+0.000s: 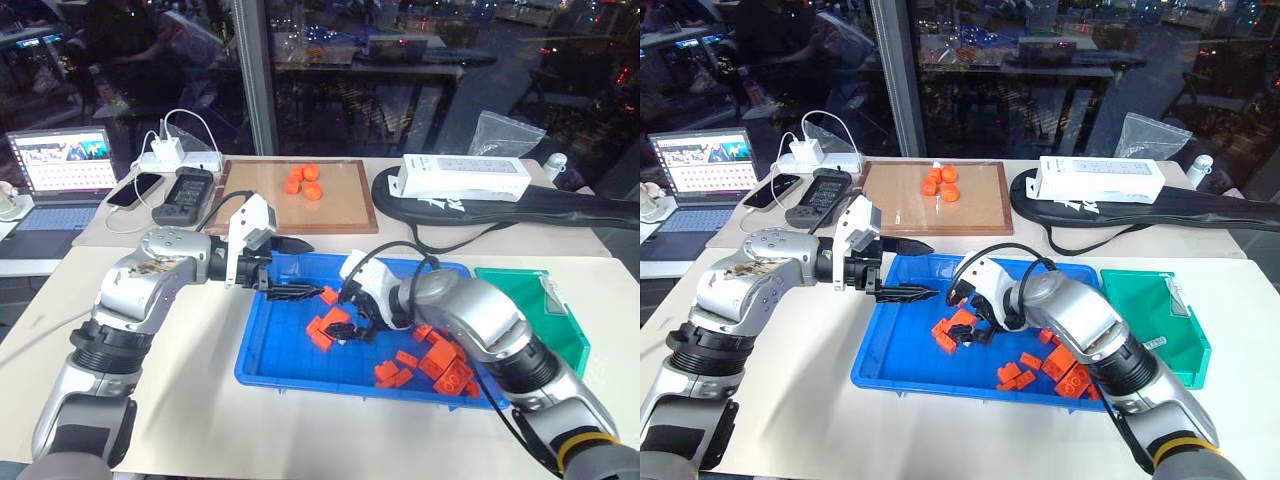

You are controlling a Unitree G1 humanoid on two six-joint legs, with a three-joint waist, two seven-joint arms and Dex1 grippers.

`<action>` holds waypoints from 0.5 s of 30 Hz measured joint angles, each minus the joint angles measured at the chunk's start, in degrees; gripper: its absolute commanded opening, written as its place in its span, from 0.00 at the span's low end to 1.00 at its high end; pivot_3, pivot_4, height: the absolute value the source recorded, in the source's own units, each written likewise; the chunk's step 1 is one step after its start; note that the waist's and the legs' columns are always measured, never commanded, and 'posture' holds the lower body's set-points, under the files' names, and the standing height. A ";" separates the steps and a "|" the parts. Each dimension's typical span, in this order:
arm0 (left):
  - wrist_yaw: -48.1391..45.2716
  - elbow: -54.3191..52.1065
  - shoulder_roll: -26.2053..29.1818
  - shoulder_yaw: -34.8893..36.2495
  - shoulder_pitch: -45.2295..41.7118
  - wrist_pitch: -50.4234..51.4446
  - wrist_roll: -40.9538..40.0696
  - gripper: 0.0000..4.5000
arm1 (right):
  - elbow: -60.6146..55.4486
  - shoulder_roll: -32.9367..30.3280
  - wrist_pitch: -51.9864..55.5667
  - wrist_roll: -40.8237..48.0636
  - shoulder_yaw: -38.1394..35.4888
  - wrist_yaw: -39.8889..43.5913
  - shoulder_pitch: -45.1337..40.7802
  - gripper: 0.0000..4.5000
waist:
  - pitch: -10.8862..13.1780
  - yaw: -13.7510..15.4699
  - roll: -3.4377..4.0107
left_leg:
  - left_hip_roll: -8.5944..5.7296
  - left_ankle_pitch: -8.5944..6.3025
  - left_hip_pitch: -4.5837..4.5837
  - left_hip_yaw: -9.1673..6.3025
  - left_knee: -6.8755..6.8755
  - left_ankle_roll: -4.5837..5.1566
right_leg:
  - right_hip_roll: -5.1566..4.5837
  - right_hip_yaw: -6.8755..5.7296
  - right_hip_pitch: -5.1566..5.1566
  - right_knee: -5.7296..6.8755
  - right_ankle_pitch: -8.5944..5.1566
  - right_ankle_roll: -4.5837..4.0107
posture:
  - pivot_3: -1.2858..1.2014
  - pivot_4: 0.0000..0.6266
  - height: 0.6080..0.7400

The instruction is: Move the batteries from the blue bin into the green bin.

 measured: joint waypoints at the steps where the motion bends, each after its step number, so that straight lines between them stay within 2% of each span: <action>1: 0.01 -0.09 0.09 0.01 0.01 0.25 0.00 1.00 | 0.37 0.80 0.50 0.01 -0.15 -0.36 0.00 0.99 | 0.00 -0.02 0.00 | 0.00 0.00 0.00 0.00 0.00 0.00 | 0.00 0.00 0.00 0.00 0.00 0.00 | 0.52 0.24 0.69; 9: 0.03 -0.11 0.09 0.01 0.01 0.54 0.04 1.00 | 3.19 3.33 2.81 -0.01 -1.09 -2.58 0.23 0.99 | 0.00 -0.04 0.00 | 0.00 0.00 0.00 0.00 -0.01 0.00 | 0.00 0.00 0.00 0.01 0.00 0.00 | 0.52 0.24 0.69; 12: 0.03 -0.11 0.09 0.01 0.01 0.53 0.07 1.00 | 3.62 3.83 2.91 0.05 -1.99 -2.72 0.64 0.84 | 0.00 -0.05 0.00 | 0.00 0.00 0.02 0.00 -0.01 0.00 | 0.02 0.00 0.00 0.01 0.00 0.00 | 0.52 0.24 0.69; 13: 0.05 -0.11 0.09 0.01 0.01 0.53 0.09 1.00 | 3.66 4.05 2.94 0.06 -2.38 -2.79 0.82 0.75 | 0.00 -0.05 0.00 | 0.00 0.00 0.02 0.00 -0.02 0.00 | 0.02 0.00 0.00 0.01 0.00 0.00 | 0.52 0.24 0.69; 15: 0.08 -0.11 0.07 0.00 0.01 0.53 0.10 1.00 | 3.17 4.18 2.79 0.05 -3.74 -2.97 0.51 0.62 | -0.02 -0.07 0.00 | 0.00 0.00 0.07 0.01 -0.01 0.00 | 0.01 0.01 0.03 0.02 0.00 0.00 | 0.52 0.24 0.69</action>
